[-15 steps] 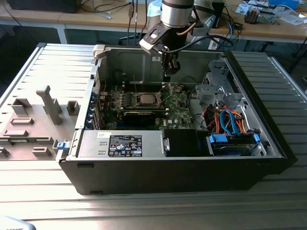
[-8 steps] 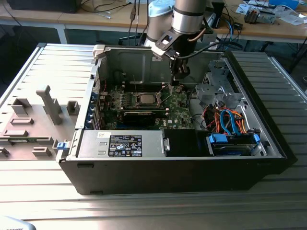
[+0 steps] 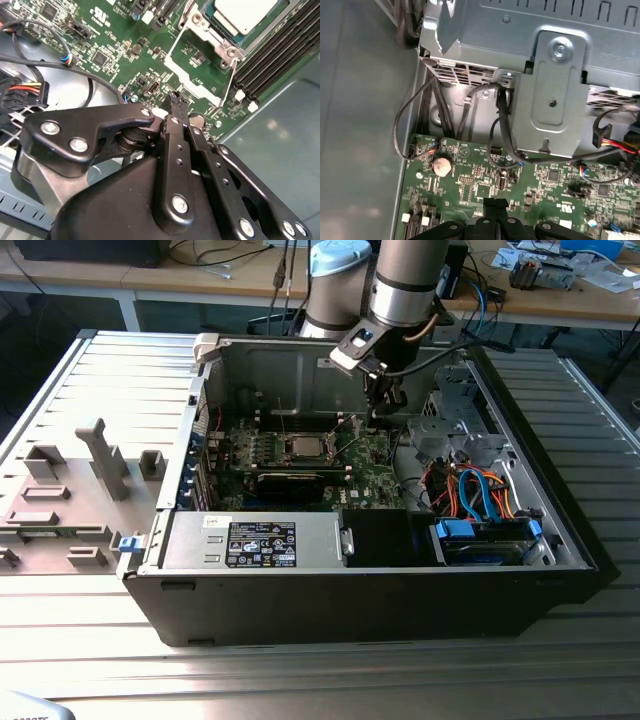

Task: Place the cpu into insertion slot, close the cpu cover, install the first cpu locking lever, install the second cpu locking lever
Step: 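Close the cpu cover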

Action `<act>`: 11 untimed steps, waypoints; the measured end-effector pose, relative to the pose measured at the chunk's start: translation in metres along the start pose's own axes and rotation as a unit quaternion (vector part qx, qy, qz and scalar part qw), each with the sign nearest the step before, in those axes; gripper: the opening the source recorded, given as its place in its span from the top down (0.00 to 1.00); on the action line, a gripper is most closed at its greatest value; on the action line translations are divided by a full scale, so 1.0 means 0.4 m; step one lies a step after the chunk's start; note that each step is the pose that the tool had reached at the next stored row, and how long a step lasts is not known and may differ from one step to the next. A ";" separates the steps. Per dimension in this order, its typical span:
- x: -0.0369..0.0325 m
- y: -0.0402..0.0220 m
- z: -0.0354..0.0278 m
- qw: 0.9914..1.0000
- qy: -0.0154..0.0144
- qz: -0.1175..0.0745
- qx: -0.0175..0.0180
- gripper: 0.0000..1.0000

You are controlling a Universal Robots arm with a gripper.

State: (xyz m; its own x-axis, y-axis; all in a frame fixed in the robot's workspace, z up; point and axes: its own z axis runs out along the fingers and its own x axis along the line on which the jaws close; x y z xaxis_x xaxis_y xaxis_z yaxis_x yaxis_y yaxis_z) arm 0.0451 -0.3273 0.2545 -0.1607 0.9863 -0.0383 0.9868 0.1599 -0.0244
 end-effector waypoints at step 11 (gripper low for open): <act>0.026 -0.026 0.010 1.000 0.000 0.008 0.000 0.89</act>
State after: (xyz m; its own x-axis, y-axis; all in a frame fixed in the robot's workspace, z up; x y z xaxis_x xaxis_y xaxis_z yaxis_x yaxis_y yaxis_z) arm 0.0333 -0.3189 0.2502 -0.1441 0.9888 -0.0387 0.9894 0.1433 -0.0245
